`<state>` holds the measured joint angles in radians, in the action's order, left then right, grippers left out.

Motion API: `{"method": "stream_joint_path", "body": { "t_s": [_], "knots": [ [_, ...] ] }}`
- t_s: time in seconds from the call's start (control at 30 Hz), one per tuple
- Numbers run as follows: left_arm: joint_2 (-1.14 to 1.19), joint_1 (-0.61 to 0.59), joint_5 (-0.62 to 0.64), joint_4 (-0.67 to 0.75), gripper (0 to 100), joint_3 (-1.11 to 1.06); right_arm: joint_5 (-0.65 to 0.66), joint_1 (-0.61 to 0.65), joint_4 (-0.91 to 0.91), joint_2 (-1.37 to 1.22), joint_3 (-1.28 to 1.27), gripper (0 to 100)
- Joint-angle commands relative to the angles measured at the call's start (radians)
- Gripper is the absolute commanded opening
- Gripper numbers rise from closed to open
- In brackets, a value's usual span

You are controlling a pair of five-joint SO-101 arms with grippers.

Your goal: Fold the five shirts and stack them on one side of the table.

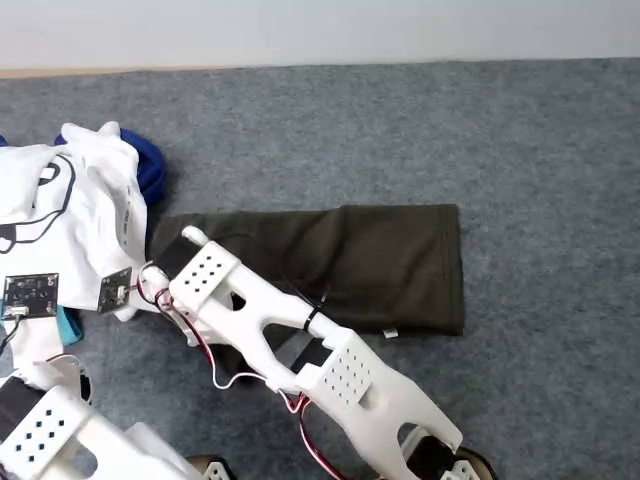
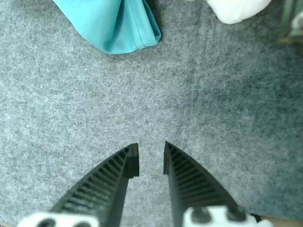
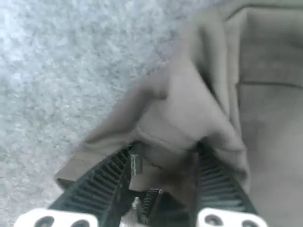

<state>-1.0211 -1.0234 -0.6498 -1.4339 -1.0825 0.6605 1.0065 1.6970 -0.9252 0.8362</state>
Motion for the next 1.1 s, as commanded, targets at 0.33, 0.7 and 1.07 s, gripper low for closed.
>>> {"method": "stream_joint_path", "body": {
  "t_s": [0.33, 0.7, 1.07],
  "knots": [
    [-0.011, 0.006, 0.003, 0.014, 10, 0.005, 0.061, -0.114, 0.007, 0.041, 0.236, 6.7],
    [-0.011, 0.006, 0.003, 0.014, 10, 0.005, -0.057, -0.051, 0.099, 0.097, 0.189, 17.9],
    [-0.011, 0.008, 0.002, 0.014, 10, 0.005, -0.18, 0.033, 0.09, 0.081, 0.086, 17.9]
  ]
}}
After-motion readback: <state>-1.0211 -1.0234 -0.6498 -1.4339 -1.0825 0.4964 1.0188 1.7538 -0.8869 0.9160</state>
